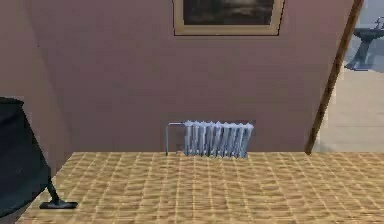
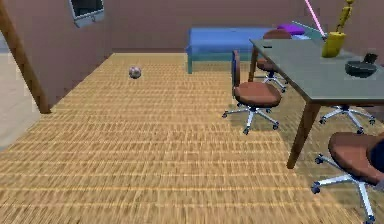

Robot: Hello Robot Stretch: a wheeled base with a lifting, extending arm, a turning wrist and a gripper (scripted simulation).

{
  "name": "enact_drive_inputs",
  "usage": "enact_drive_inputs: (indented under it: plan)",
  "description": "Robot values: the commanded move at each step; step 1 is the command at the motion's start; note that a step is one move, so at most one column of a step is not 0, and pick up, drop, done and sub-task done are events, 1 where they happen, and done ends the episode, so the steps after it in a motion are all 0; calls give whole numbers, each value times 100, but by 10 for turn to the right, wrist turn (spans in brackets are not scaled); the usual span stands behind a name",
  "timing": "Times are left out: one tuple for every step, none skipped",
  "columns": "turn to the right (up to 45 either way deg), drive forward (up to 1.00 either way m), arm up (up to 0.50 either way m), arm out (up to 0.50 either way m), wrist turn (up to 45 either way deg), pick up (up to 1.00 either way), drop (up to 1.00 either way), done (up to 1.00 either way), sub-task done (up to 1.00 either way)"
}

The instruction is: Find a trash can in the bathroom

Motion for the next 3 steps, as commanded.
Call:
enact_drive_inputs:
  plan:
    - [450,0,0,0,0,0,0,0,0]
    - [0,100,0,0,0,0,0,0,0]
    - [0,100,0,0,0,0,0,0,0]
